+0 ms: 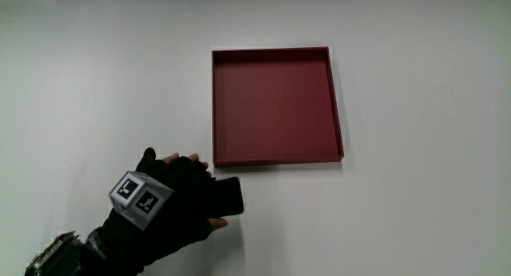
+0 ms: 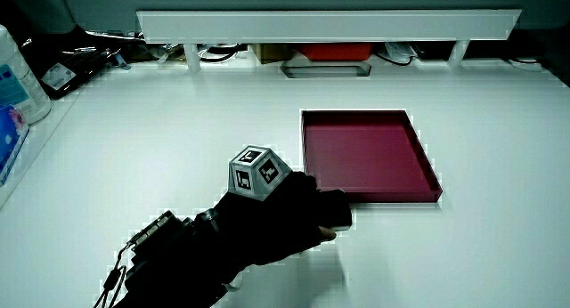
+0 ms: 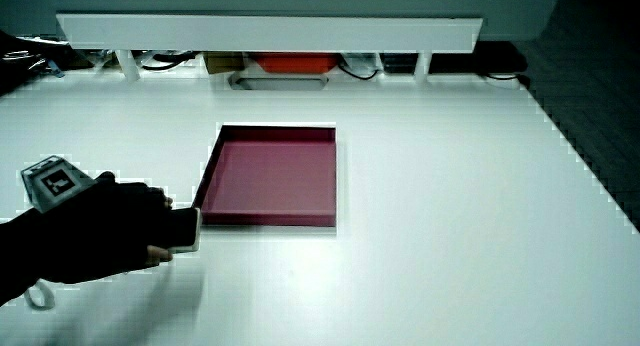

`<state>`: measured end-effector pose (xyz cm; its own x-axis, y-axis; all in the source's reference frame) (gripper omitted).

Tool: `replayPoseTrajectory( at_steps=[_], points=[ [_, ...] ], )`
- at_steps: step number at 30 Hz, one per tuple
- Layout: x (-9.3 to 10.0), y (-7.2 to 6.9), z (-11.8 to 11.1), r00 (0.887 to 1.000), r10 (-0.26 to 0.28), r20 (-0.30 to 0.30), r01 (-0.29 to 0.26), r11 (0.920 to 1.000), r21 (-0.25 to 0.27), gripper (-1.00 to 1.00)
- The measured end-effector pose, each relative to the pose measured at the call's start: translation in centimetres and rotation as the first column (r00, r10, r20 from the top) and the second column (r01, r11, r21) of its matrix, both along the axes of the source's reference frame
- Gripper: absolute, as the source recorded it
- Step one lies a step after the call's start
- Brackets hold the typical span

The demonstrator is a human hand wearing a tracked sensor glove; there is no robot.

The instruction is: Place eraser

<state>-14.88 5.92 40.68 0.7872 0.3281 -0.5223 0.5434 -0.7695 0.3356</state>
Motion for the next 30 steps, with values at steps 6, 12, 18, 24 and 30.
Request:
replayPoseTrajectory(
  at_steps=[6,12,18,24,30],
  points=[
    [-1.2,1.2,1.7,0.999,-0.032,0.015,0.033,0.9991,-0.029,0.0],
    [-2.1,2.2,4.4,0.997,-0.067,0.029,0.069,0.9947,-0.076,0.0],
    [-2.4,2.6,5.5,0.997,-0.066,0.034,0.069,0.9942,-0.083,0.0],
    [-2.5,2.5,5.7,0.996,-0.079,0.029,0.081,0.9937,-0.076,0.0],
    [-2.8,2.5,6.2,0.995,-0.096,0.023,0.098,0.9882,-0.118,-0.15]
  ],
)
